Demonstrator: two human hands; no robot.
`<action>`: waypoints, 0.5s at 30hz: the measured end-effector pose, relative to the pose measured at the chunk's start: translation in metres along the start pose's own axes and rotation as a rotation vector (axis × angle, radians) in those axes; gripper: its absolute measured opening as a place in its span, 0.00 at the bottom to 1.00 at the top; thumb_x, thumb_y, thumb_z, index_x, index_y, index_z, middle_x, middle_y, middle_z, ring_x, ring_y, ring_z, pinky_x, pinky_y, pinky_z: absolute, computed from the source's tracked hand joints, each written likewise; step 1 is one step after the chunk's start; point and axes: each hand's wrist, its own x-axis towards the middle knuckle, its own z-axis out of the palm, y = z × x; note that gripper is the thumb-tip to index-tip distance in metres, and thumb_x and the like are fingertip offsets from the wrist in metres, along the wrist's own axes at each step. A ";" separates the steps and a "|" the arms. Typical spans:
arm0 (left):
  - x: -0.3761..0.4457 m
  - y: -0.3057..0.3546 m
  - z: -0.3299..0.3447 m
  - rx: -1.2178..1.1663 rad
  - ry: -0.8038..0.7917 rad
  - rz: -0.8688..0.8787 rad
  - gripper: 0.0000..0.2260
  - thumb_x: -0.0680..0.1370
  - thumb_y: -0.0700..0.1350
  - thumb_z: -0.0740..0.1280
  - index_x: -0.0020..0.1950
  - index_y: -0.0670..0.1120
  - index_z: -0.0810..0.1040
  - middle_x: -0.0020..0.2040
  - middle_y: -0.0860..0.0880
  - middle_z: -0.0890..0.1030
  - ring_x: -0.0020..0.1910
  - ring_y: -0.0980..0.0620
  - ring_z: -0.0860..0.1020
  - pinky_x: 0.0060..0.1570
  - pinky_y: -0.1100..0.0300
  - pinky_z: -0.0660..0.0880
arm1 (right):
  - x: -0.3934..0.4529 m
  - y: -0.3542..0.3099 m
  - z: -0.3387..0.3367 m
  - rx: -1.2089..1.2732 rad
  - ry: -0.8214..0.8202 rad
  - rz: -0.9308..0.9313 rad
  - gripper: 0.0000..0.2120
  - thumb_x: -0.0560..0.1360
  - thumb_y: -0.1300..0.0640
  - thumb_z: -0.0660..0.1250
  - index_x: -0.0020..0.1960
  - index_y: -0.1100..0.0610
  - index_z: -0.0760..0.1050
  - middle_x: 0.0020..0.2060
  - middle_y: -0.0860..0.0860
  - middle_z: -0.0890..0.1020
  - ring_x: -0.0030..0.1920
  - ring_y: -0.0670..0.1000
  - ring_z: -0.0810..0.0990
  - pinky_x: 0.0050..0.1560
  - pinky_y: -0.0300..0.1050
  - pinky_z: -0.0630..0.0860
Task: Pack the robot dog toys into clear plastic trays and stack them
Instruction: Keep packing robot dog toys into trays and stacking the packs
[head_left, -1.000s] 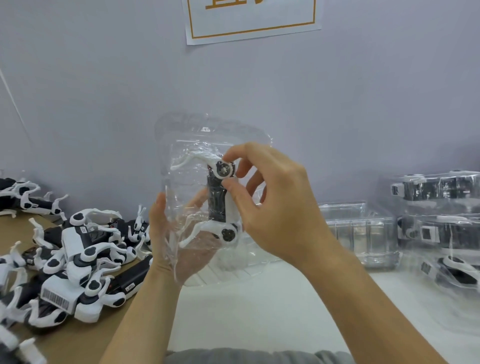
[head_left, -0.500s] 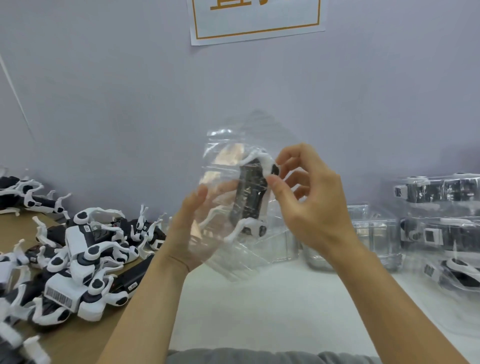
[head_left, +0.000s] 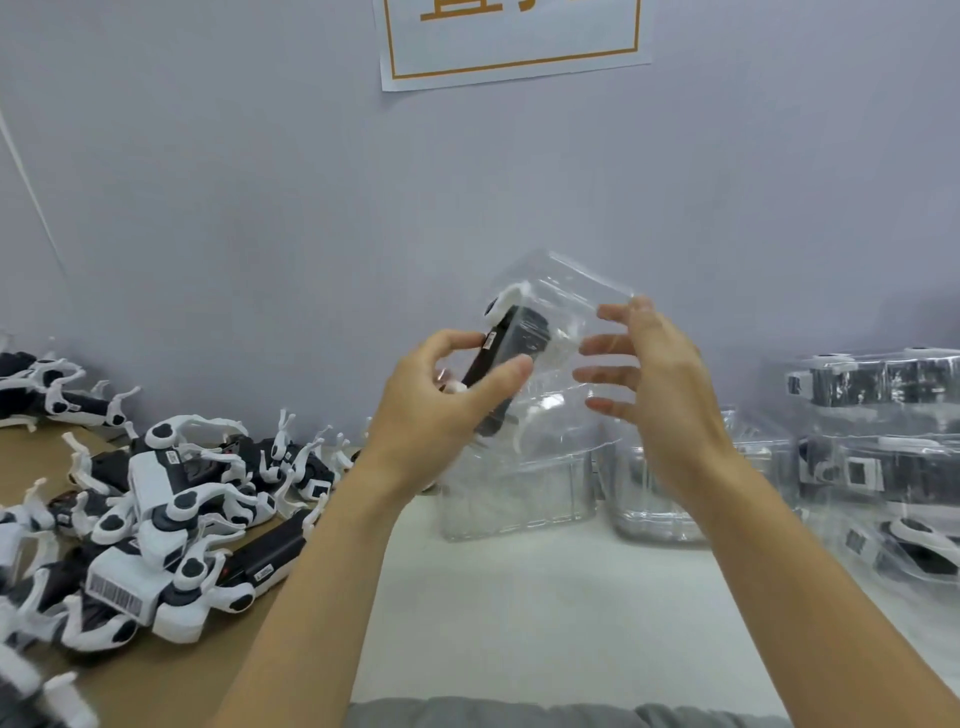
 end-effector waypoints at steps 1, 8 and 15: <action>0.000 0.002 0.003 0.090 0.027 0.010 0.30 0.61 0.69 0.71 0.60 0.59 0.77 0.58 0.55 0.77 0.46 0.75 0.74 0.49 0.67 0.73 | 0.000 -0.001 0.001 0.020 -0.029 0.055 0.14 0.81 0.38 0.56 0.56 0.45 0.74 0.53 0.52 0.81 0.49 0.53 0.84 0.50 0.52 0.81; -0.005 0.016 0.022 0.556 -0.003 0.155 0.37 0.63 0.74 0.69 0.67 0.59 0.70 0.72 0.53 0.65 0.71 0.51 0.65 0.66 0.56 0.55 | 0.004 -0.001 0.005 0.217 0.024 0.308 0.50 0.64 0.42 0.80 0.75 0.44 0.53 0.51 0.54 0.82 0.43 0.54 0.87 0.43 0.51 0.83; -0.003 0.018 0.025 0.276 -0.075 0.171 0.25 0.74 0.62 0.71 0.69 0.59 0.71 0.67 0.59 0.69 0.68 0.56 0.69 0.66 0.56 0.67 | 0.016 0.001 -0.031 0.326 0.128 0.338 0.27 0.71 0.52 0.75 0.67 0.55 0.71 0.49 0.57 0.83 0.39 0.52 0.86 0.40 0.48 0.82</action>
